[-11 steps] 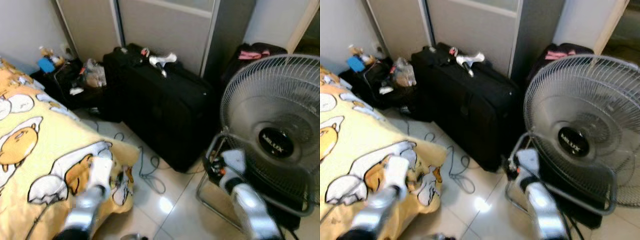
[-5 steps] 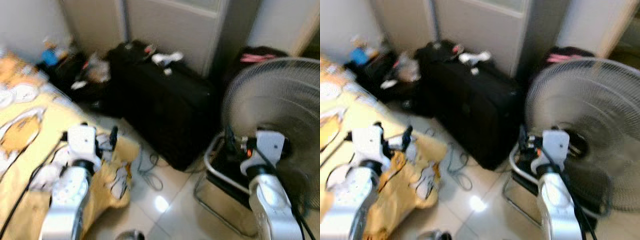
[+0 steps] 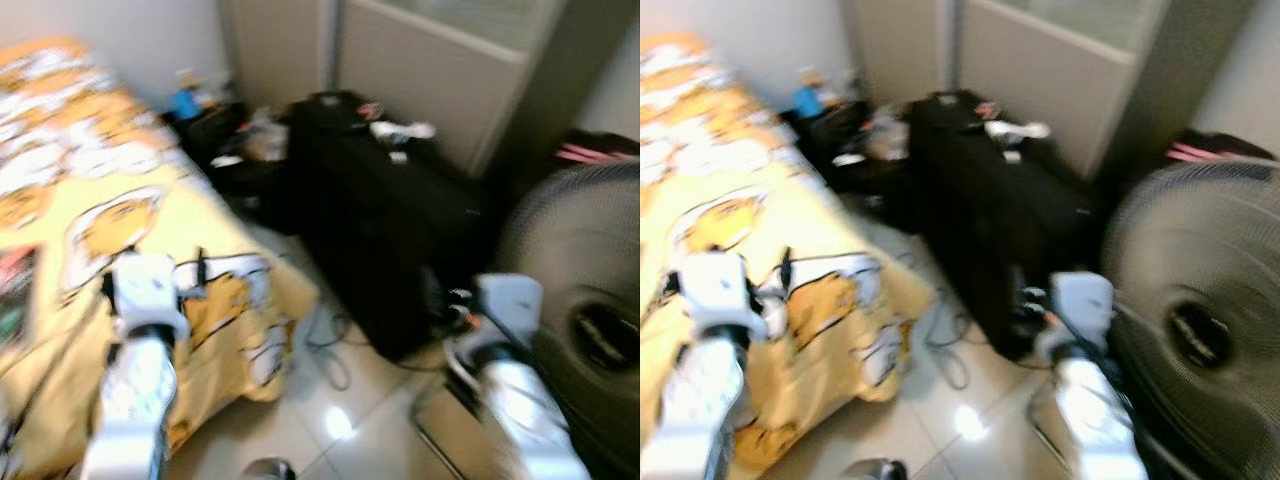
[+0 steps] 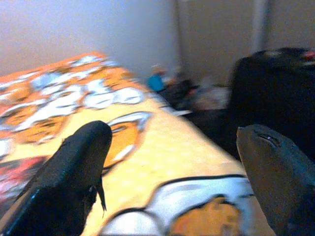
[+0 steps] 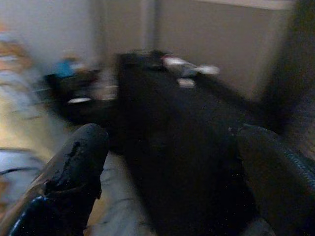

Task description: Clean up the room

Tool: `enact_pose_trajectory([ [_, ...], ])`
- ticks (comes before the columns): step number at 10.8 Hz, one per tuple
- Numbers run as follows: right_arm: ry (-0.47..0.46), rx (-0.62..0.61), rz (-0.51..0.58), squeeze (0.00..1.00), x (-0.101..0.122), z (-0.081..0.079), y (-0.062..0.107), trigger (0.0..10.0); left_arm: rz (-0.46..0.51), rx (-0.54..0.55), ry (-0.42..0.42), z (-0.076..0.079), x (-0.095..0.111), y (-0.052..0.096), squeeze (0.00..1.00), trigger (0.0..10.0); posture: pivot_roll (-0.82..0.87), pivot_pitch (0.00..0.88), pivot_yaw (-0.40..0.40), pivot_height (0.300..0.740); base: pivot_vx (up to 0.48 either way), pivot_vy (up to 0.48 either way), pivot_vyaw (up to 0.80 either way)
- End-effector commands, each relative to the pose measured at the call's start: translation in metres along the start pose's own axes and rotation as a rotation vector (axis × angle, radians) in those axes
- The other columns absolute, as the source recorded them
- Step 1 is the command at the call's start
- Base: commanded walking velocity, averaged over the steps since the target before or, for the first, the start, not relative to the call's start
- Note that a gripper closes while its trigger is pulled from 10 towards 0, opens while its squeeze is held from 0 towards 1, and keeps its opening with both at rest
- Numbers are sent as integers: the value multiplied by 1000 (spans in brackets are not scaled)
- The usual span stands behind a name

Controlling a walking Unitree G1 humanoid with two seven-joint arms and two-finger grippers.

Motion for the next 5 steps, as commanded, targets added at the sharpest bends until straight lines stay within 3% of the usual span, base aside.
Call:
enact_pose_trajectory([
  [1, 13, -15, -10, 1000, -3, 6, -3, 10000, -36, 19, -89, -1, -4, -4, 1000, 10000, 30, 0, 25, 740, 0, 0, 800],
  [2, 18, -49, -10, 1000, 0, 12, -7, 10000, -69, -42, -34, 5, -5, -10, 976, 10000, 0, 0, 39, 740, 0, 0, 800],
  [3, 32, -105, -26, 1000, -2, 21, -9, 10000, -57, -145, 7, 19, -2, -12, 349, 10000, -4, 0, 35, 740, 0, 0, 400],
  [4, 47, -147, -36, 1000, -3, 25, -12, 10000, -46, -161, -11, 25, 1, -17, 0, 10000, -5, 0, 43, 740, 0, 0, 0],
  [5, 62, -172, -50, 1000, -5, 25, -21, 10000, -37, -147, -25, 29, 4, -24, 0, 10000, -2, 0, 51, 740, 0, 0, 0],
])
Point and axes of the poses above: a point about 5 cm out from each wrist's last joint towards the gripper, its own y axis pointing back from the gripper into the wrist, its own x axis along the axis of the wrist's last joint, z = x × y, the point moved 6 cm from there along -y, pointing out of the wrist towards the gripper, and after that the axes turned 3 degrees about y, right-handed, at the moved point
